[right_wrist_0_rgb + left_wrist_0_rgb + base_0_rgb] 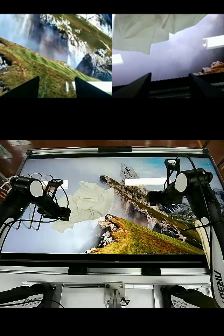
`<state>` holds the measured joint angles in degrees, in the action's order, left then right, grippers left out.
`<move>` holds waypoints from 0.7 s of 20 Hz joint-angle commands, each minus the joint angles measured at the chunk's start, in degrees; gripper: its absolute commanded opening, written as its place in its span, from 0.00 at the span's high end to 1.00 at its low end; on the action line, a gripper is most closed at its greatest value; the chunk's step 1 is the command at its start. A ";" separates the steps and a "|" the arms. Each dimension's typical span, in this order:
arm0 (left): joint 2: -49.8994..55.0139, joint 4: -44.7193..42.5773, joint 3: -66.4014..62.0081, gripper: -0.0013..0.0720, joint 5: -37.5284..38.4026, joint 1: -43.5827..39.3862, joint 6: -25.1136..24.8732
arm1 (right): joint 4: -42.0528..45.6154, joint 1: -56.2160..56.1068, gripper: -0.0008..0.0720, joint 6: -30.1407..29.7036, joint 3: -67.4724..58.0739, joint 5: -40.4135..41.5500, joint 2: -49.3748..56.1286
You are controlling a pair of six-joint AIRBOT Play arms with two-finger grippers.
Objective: Fold the shirts.
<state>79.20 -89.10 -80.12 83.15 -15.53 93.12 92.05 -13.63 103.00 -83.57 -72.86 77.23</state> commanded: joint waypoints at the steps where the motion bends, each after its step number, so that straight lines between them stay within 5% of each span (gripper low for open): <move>1: 0.04 0.00 0.02 0.24 -0.02 0.04 0.00 | -0.02 -0.07 0.21 0.02 -0.04 -0.02 0.04; 8: 0.04 0.00 0.02 0.24 -0.02 0.04 0.00 | -0.81 -0.07 0.21 0.04 -0.04 1.25 0.04; 14: 0.04 0.00 0.02 0.24 -0.02 0.04 0.00 | -11.47 -0.07 0.21 0.02 -0.02 0.87 0.11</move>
<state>79.20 -89.08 -80.12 83.13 -15.53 93.12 86.65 -13.63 103.02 -83.57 -71.90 77.30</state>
